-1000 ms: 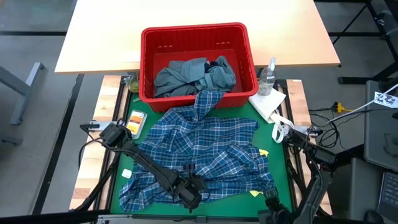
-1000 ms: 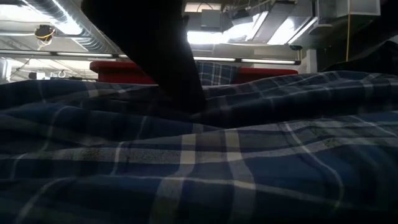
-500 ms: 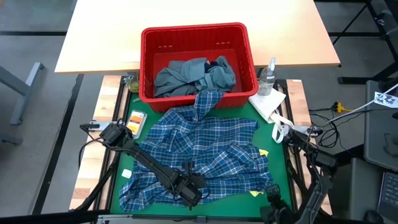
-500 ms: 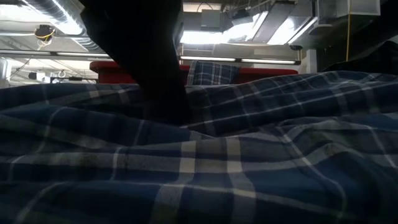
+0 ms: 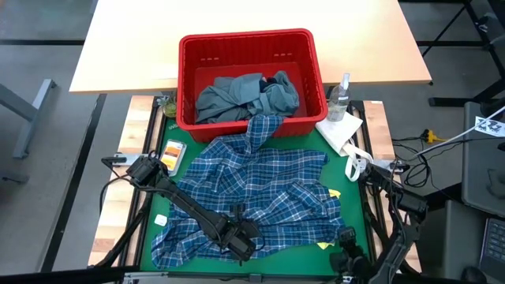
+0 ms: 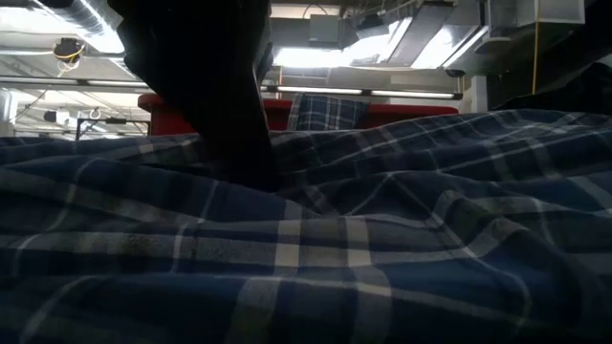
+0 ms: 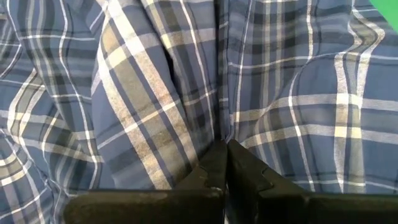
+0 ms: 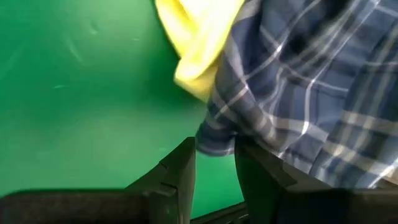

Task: Fold Laundry from Bin
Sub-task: Fold the blue shirt

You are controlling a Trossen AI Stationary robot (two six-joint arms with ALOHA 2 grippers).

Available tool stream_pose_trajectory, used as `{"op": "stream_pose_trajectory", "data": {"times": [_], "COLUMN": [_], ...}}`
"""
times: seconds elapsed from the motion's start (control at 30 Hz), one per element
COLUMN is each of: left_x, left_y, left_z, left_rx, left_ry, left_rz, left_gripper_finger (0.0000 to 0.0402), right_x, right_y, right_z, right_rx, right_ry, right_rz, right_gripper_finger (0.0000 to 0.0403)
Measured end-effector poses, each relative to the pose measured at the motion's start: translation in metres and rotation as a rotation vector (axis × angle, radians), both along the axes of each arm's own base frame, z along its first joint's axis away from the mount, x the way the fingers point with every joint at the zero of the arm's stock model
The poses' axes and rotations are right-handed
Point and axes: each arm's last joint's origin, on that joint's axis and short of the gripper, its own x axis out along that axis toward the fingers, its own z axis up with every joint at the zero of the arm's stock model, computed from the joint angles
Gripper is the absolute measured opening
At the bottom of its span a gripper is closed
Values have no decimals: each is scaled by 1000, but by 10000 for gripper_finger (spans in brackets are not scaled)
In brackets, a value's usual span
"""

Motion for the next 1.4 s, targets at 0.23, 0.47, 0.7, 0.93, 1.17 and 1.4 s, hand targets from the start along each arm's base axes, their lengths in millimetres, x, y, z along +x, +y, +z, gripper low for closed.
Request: {"op": "stream_pose_trajectory", "data": {"times": [0.23,0.47,0.7,0.93,1.17,1.4], "left_x": [0,0,0,0,0,0], "left_y": [0,0,0,0,0,0], "left_z": [0,0,0,0,0,0], "left_rx": [-1,-1,-1,-1,-2,-3], "left_ry": [0,1,2,1,1,1], "left_rz": [1,1,1,1,1,4], "left_gripper_finger": [0,0,0,0,0,0], "right_x": [2,3,6,6,5,5], "right_y": [-1,1,7,7,7,7], "right_z": [-3,-4,-6,-6,-6,-6], "right_rx": [-12,15,71,67,80,86], "right_ry": [-97,-137,-195,-199,-160,-141], "right_rz": [-6,-49,-37,-35,-50,-49], "right_gripper_finger": [112,112,112,106,48,6]}}
